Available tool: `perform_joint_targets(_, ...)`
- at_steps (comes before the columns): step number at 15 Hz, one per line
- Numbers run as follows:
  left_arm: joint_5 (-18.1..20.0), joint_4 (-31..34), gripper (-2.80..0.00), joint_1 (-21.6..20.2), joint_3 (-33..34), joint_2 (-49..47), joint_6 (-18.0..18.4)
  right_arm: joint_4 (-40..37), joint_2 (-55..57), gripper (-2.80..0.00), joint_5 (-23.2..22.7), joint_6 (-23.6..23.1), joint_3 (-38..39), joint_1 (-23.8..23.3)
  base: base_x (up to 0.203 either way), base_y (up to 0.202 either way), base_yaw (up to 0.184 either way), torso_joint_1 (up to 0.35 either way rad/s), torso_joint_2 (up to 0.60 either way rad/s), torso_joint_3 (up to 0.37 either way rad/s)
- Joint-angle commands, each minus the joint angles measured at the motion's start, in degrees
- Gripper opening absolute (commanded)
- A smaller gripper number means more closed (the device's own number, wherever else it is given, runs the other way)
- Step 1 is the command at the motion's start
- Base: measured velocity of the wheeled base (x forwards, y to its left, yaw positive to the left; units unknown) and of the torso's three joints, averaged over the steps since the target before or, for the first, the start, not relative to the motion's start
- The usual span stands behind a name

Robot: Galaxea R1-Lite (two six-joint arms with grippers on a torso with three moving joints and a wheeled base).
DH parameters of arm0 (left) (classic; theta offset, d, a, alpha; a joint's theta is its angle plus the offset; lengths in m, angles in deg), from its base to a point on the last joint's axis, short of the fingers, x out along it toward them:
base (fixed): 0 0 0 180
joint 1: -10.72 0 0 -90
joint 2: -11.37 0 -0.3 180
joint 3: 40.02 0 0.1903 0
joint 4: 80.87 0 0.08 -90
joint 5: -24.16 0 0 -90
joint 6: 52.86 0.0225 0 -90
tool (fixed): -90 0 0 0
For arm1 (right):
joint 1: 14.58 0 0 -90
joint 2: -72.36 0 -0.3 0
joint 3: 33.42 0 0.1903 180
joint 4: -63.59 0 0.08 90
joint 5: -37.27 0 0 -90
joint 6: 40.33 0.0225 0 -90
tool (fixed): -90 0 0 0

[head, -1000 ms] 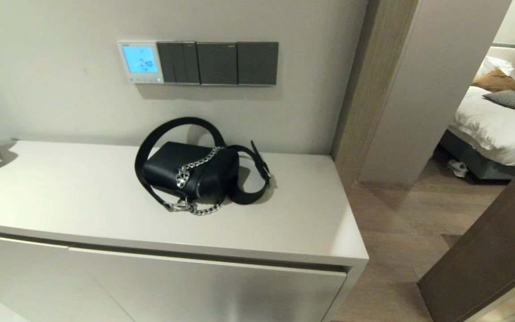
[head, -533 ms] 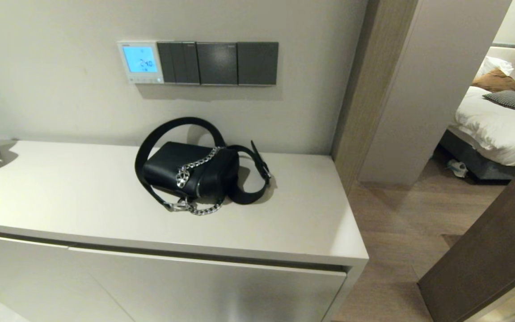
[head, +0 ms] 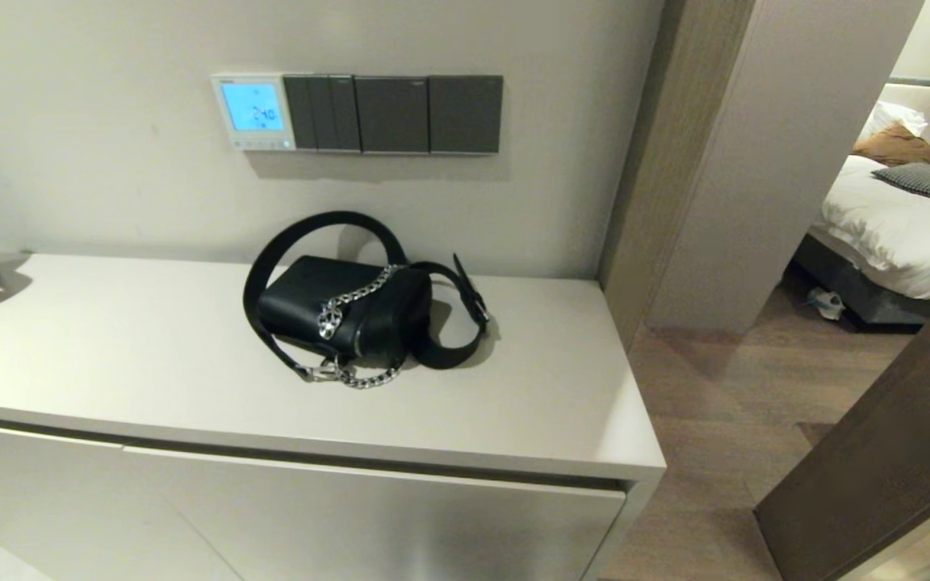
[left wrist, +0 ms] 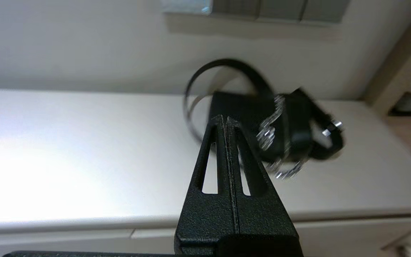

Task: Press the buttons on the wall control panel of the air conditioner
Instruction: Turn off the central air conditioner

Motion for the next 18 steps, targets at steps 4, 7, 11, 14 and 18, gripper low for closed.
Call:
perform_joint_targets(4,3.72,-0.67,-2.80,7.68,-16.96,-26.06,-3.26,-0.02,0.09,-2.80,-0.01,0.01,0.09,-0.01,0.000,0.000,0.000,0.000,0.00,0.000)
perform_joint_targets(7,4.06,-1.35,-2.80,10.74,-22.63,-35.43,-3.64,-0.02,0.09,-2.80,-0.01,0.01,0.09,-0.01,0.000,0.000,0.000,0.000,0.00,0.000)
perform_joint_targets(11,4.46,-7.52,-2.80,12.23,-29.20,-47.02,-3.86,-0.02,0.09,-2.80,-0.01,0.01,0.09,-0.01,0.000,0.000,0.000,0.000,0.00,0.000)
perform_joint_targets(14,4.49,-9.54,-2.80,12.68,-32.54,-51.42,-4.13,-0.02,0.09,-2.80,-0.01,0.01,0.09,-0.01,0.000,0.000,0.000,0.000,0.00,0.000)
perform_joint_targets(18,2.81,-11.53,-2.80,11.92,-35.89,-52.20,-5.26,0.07,0.09,-2.80,-0.01,0.01,0.09,-0.01,0.000,0.000,0.000,0.000,0.00,0.000)
